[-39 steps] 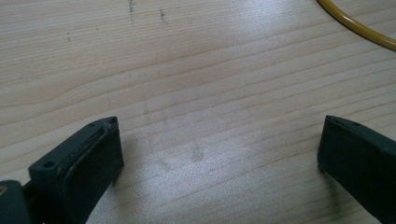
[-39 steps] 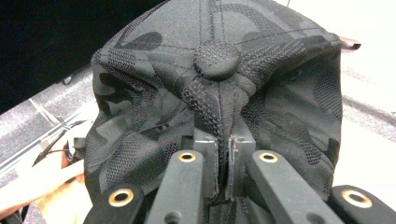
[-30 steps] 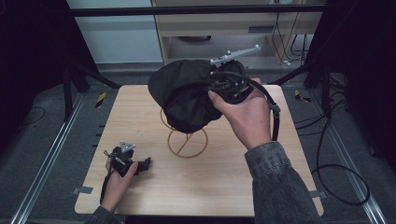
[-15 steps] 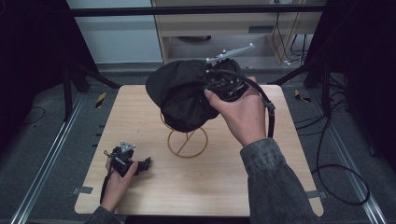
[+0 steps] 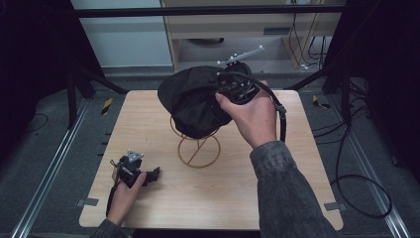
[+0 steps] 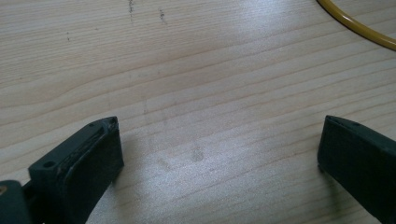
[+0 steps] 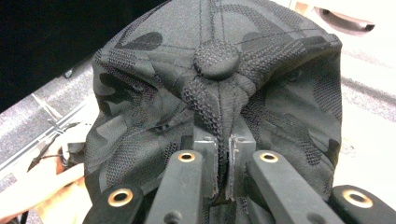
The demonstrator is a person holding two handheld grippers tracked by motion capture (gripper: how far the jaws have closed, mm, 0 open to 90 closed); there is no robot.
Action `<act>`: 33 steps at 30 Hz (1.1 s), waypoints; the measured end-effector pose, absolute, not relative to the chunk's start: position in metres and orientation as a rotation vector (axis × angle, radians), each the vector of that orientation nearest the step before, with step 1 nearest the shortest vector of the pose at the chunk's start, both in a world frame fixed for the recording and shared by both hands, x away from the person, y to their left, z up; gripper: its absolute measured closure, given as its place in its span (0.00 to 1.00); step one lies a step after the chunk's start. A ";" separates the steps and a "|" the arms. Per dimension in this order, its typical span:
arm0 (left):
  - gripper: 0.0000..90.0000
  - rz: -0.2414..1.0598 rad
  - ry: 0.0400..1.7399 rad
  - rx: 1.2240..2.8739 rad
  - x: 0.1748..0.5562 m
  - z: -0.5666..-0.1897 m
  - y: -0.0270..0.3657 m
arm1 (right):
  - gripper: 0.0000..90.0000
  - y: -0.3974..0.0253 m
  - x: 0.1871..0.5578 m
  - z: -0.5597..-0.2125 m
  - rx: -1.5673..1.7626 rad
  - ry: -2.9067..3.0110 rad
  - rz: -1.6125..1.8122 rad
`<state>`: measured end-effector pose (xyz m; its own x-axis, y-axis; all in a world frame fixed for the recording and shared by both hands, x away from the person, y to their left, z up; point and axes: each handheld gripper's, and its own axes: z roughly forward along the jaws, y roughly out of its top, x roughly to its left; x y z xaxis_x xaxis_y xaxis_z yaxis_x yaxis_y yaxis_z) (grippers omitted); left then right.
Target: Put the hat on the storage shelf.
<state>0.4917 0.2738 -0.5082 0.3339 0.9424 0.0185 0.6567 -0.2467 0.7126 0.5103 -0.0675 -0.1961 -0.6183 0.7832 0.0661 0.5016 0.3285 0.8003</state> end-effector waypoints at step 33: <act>0.00 0.604 1.395 1.999 0.492 -0.508 0.274 | 0.94 -0.063 0.546 -0.243 1.171 2.376 1.153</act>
